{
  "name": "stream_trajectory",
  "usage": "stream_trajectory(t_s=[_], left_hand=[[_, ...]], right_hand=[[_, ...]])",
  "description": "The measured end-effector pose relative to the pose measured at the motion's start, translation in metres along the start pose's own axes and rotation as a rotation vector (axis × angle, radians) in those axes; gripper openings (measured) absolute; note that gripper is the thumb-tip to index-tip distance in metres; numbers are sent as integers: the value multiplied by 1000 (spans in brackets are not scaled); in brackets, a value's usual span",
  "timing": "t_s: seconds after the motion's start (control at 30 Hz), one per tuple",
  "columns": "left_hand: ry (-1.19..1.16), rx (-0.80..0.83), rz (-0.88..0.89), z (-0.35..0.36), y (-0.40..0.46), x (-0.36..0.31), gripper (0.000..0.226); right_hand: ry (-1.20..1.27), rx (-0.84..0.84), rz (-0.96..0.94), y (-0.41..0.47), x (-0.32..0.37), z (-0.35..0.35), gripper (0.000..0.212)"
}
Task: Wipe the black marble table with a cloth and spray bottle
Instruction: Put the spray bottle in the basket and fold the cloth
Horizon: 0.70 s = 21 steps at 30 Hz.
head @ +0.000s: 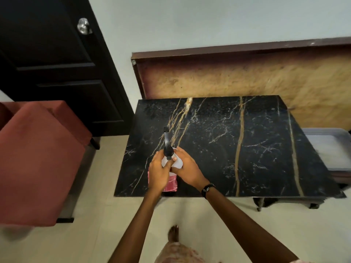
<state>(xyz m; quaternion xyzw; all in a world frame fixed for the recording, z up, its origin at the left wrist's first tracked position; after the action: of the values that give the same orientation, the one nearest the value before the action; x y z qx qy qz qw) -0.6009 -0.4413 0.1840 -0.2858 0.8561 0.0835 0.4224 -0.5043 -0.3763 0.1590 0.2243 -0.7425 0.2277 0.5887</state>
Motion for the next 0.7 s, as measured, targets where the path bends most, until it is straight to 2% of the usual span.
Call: stream_trajectory(t_s=[0.2, 0.53, 0.63, 0.7], left_hand=[[-20, 61, 168, 70, -34, -95, 28], [-17, 193, 288, 194, -61, -216, 33], [33, 229, 324, 231, -53, -241, 34], [56, 245, 345, 256, -46, -259, 33]], right_hand=[[-69, -149, -26, -46, -4, -107, 75], [-141, -371, -18, -96, -29, -264, 76], [-137, -439, -24, -98, -37, -307, 61], [-146, -493, 9, -97, -43, -338, 63]])
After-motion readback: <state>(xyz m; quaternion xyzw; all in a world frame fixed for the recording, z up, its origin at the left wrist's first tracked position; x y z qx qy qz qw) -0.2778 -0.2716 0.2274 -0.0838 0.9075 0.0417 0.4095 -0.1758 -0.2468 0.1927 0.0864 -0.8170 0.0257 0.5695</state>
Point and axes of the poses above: each hand's wrist, its own y-axis towards the middle knuckle, its own z-axis out of the palm, x = y × z, the point moved 6 cm from there along y, towards the middle knuckle, and after that the axes turned 15 degrees about y, right-handed, at the moved point
